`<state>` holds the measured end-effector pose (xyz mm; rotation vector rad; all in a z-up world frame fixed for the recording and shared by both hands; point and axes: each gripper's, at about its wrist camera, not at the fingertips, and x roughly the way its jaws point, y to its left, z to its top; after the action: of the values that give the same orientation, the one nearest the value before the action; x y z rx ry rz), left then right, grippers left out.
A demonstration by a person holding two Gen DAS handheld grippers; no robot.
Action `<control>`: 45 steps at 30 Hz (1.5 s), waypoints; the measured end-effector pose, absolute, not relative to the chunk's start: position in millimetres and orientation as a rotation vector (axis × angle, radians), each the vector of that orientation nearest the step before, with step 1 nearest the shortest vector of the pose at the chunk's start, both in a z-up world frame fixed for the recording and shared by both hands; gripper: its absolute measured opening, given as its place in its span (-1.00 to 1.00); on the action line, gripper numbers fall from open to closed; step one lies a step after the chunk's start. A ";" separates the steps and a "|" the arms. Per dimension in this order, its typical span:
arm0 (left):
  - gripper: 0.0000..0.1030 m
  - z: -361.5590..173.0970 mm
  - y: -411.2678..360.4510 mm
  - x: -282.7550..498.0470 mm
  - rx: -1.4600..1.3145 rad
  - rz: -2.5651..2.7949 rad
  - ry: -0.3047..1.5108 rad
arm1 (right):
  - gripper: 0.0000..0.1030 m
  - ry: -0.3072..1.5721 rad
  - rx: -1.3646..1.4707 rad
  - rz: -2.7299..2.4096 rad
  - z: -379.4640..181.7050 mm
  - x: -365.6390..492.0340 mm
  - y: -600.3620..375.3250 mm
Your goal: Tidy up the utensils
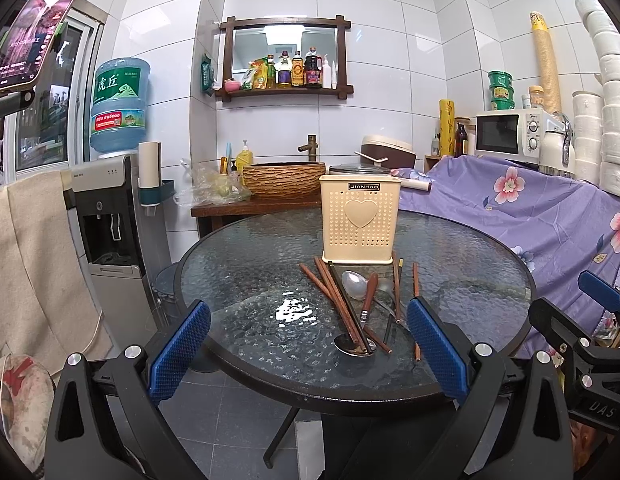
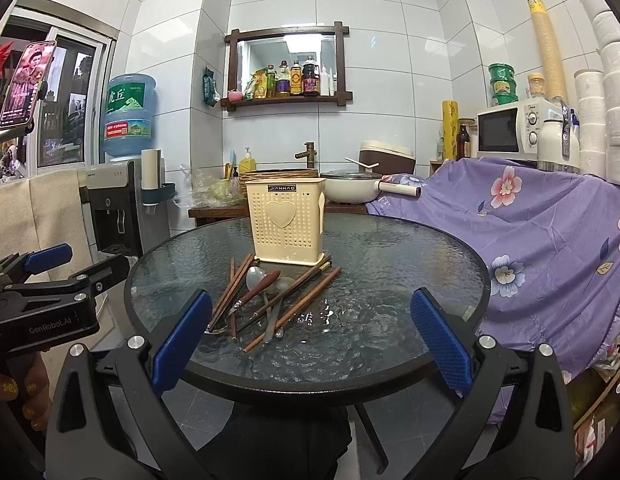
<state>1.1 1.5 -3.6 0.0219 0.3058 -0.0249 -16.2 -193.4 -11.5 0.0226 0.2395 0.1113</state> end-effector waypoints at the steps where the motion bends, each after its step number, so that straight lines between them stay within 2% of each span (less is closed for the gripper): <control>1: 0.88 -3.7 1.5 1.1 0.021 -0.026 0.306 | 0.91 0.240 0.021 0.111 -12.0 -16.3 -192.5; 16: 0.88 -10.2 1.6 10.2 0.018 -0.032 0.342 | 0.91 0.269 -0.005 0.118 -17.1 -9.1 -185.4; 23: 0.88 -31.2 18.9 57.7 0.023 0.012 0.518 | 0.91 0.422 -0.010 0.136 -28.8 39.4 -186.6; 32: 0.86 -45.2 33.1 106.9 0.023 -0.019 0.626 | 0.88 0.579 0.069 0.146 -43.1 92.3 -203.4; 37: 0.64 -49.5 40.9 138.6 -0.034 -0.084 0.707 | 0.60 0.665 0.089 0.166 -48.8 122.6 -207.5; 41: 0.51 -46.9 43.5 158.6 -0.028 -0.095 0.729 | 0.46 0.720 0.118 0.193 -49.4 150.2 -211.2; 45: 0.36 -44.7 47.6 181.0 -0.048 -0.125 0.774 | 0.19 0.784 0.144 0.222 -49.7 181.5 -208.3</control>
<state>181.0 47.6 -44.7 -0.0477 0.7737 -0.1248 181.5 -208.3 -49.7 0.1438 0.7842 0.2218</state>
